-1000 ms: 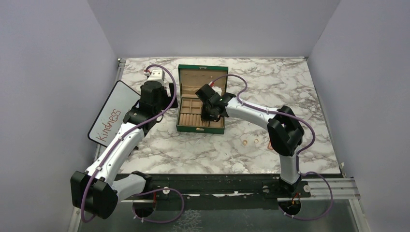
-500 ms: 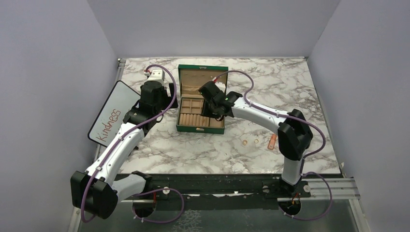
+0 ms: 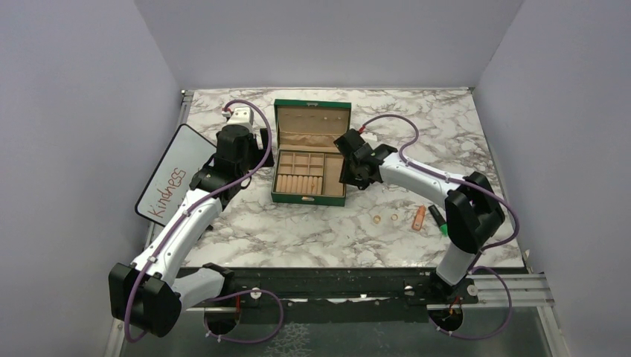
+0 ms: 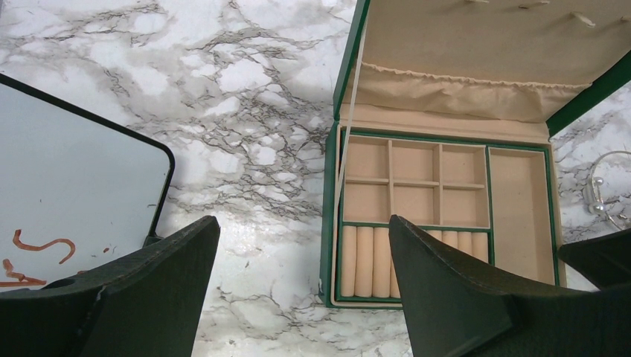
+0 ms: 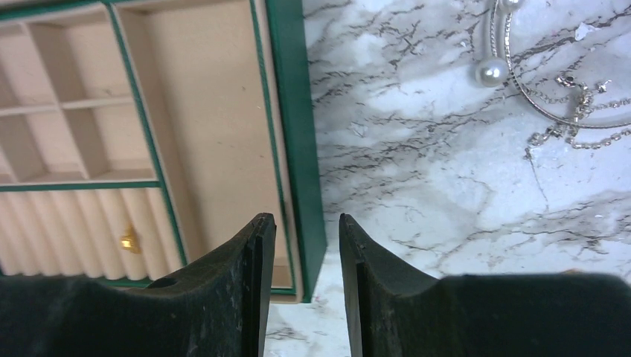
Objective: Organize the mixed jewelry
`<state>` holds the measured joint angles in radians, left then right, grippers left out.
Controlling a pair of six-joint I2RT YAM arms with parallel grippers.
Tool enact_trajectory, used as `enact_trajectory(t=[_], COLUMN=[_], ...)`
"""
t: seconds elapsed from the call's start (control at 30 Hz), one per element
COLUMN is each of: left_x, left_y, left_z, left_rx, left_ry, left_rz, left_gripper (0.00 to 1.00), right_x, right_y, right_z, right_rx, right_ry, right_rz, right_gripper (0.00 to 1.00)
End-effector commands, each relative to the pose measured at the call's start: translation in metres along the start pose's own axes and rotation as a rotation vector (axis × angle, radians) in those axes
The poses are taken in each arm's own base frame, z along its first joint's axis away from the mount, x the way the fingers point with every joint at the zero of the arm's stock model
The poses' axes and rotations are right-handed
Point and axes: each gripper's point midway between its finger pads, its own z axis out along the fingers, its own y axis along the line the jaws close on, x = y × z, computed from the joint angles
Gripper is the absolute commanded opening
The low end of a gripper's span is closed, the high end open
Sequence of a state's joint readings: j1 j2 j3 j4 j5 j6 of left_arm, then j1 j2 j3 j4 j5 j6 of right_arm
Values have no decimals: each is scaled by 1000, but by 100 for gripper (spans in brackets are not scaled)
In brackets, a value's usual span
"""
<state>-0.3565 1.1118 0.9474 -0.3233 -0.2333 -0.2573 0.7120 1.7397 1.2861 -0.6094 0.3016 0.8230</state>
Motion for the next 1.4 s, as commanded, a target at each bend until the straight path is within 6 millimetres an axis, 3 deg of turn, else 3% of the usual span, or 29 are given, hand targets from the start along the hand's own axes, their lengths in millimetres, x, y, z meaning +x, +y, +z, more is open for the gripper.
enact_trajectory(t=[0.0,0.27,0.5,0.6,0.77,0.97,1.13,1.37], left_x=[-2,0,2,3,3,2,2,2], left_y=[-2,-2,-2,-3,-3,-7,-12,-18], left_z=[-1,2,4,5,4,2,2,3], left_rx=[9,7,3,8,13,34,60,88], left_ry=[-16,-10,-5,-2,-1,-3,-1,2], left_rz=[-9,-10,-7,-8,-12,-24,-33,-40], left_gripper=[85,85,85,85,85,85,85,85], right_x=[13,19,-3,-11,-14,-22,-13,35], right_y=[-4,-10,-32,-31,-21,-24,-59,-117], right_z=[8,24,31,32,22,-16,-38,-38], right_rx=[-3,2,55,29,-38,-94,-14,136], right_ry=[44,70,28,21,25,-34,-73,-1], right_rz=[-89,-106,-107,-118,-123,-55,63,152], right_gripper=[42,40,23,20,28,42,43,42])
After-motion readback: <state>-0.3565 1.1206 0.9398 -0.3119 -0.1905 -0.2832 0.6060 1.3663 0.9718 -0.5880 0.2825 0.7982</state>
